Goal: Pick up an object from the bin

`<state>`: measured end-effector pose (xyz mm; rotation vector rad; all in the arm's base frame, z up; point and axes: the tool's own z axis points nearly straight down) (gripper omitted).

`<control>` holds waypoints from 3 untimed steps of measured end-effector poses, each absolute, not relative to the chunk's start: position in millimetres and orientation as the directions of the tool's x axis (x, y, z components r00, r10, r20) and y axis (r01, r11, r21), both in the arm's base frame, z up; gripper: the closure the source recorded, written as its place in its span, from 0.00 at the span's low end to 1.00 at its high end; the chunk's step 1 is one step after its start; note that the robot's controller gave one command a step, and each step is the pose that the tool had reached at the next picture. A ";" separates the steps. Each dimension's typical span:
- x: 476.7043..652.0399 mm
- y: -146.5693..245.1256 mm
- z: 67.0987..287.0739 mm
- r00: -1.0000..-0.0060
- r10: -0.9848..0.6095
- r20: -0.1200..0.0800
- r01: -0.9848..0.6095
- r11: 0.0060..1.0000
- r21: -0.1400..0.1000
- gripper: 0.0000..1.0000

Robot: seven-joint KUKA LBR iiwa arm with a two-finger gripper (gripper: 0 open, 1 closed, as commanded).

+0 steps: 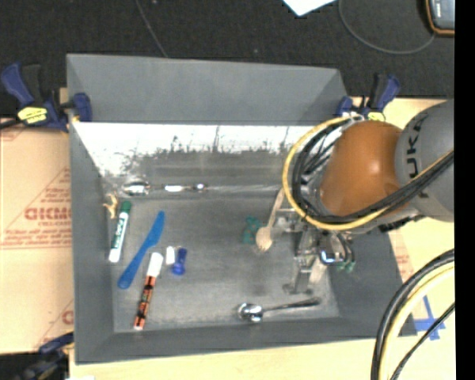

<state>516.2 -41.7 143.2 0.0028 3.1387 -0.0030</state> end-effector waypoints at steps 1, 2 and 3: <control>558.1 -118.1 71.9 -0.940 -0.341 -0.007 -0.341 0.940 -0.007 0.00; 573.4 -110.8 133.3 -0.884 -0.468 -0.007 -0.468 0.884 -0.005 0.00; 589.7 -120.2 100.5 -0.595 -0.803 -0.004 -0.803 0.596 -0.007 0.00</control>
Offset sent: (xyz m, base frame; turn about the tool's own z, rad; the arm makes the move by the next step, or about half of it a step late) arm 0.0558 -0.0688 -0.0110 -0.4914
